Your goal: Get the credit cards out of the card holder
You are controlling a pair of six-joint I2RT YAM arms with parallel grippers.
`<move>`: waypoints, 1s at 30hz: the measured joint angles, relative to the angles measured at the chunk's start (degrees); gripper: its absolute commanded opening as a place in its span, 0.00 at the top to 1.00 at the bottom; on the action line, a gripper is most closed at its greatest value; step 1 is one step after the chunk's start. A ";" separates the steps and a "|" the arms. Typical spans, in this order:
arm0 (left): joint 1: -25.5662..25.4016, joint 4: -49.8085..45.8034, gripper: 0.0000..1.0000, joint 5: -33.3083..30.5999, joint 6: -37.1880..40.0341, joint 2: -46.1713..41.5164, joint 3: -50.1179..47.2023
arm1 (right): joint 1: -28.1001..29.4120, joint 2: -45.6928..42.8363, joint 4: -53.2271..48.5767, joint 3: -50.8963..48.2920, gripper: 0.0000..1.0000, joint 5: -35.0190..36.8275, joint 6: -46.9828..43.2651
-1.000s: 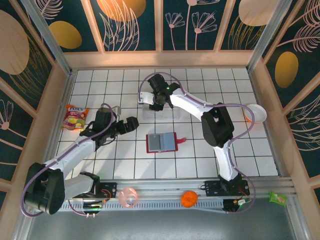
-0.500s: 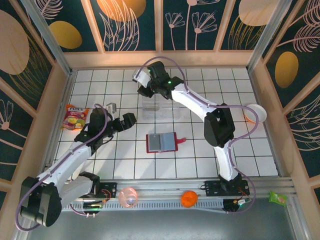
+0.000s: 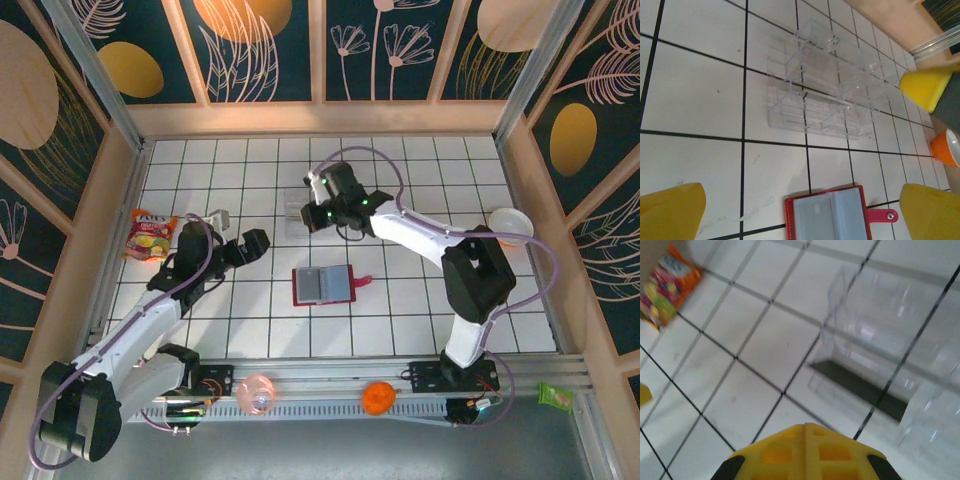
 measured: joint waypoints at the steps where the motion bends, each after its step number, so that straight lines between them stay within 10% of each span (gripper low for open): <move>1: 0.00 0.17 0.01 0.07 -0.13 0.28 -0.17 | 0.87 0.24 -1.07 -0.44 1.00 0.42 0.68; 27: 0.00 1.20 0.01 0.48 -0.39 -0.04 -0.63 | 1.64 19.10 -8.92 18.27 1.00 18.08 2.93; 30: 0.00 1.20 0.01 0.63 -0.39 -0.46 -0.63 | 1.66 19.10 -8.83 18.27 0.88 18.23 2.93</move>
